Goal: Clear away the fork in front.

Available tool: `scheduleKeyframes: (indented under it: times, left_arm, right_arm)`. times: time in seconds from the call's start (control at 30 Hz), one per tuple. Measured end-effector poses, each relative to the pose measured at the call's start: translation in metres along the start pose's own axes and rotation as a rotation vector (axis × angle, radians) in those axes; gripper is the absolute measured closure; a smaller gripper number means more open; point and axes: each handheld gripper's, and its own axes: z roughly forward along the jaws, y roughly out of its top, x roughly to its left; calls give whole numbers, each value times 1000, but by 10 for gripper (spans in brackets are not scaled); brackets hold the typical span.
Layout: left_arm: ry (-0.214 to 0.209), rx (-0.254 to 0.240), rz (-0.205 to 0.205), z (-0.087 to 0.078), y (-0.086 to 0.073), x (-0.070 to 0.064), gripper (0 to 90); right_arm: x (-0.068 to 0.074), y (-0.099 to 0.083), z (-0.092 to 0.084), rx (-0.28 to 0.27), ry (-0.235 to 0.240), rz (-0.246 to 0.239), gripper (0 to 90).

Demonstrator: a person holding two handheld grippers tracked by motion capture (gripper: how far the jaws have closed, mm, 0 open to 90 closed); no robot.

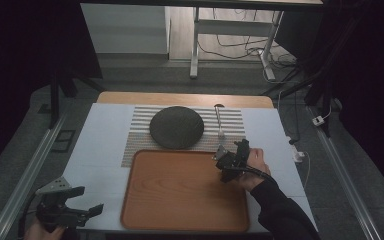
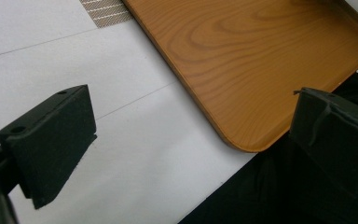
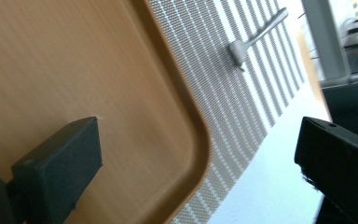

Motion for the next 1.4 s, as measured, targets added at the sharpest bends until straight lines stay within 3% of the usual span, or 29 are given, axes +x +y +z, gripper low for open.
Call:
scheduleKeyframes:
  times: [0.33, 0.47, 0.5, 0.53, 0.57, 0.67, 0.87, 0.9, 0.97, 1.0, 1.1, 1.23, 1.3, 1.37, 1.4]
  left_arm:
    - [0, 1, -1, 0, 0, 0, 2]
    - [0, 1, -1, 0, 0, 0, 2]
    - [0, 2, -1, 0, 0, 0, 2]
    - [-1, 2, -1, 0, 0, 0, 2]
    - [-1, 2, -1, 0, 0, 0, 2]
    - [-1, 2, -1, 0, 0, 0, 2]
    - [-3, 2, -2, 0, 0, 1, 2]
    - [-3, 2, -2, 0, 0, 1, 2]
    - [-3, 3, -2, 0, 0, 1, 2]
    - [-3, 3, -2, 0, 0, 1, 2]
    - [-3, 3, -2, 0, 0, 1, 3]
    - [-3, 4, -1, 0, 0, 1, 3]
    - [-4, 3, -2, 0, 0, 1, 3]
    - [-4, 4, -1, 0, 0, 1, 3]
    - [-4, 5, -1, 0, 0, 1, 3]
  right_arm:
    - [-10, 11, 12, -2, -56, -118, 85]
    - [-17, 15, 18, -4, -73, -134, 133]
    - [-18, 16, 20, 0, -110, -138, 147]
    - [-20, 17, 21, -6, -79, -138, 163]
    - [-21, 18, 23, -3, -100, -144, 179]
    - [-27, 21, 30, 4, -91, -155, 227]
    - [-35, 24, 45, 18, -118, -171, 313]
    - [-35, 25, 48, 22, -130, -171, 322]
    - [-36, 26, 54, 21, -88, -185, 346]
    - [-35, 26, 56, 18, -111, -188, 363]
    - [-32, 28, 64, 19, -119, -207, 416]
    - [-29, 31, 72, 28, -113, -251, 490]
    - [-26, 33, 78, 27, -142, -288, 514]
    - [-25, 34, 84, 40, -112, -309, 559]
    - [-23, 33, 87, 40, -146, -319, 571]
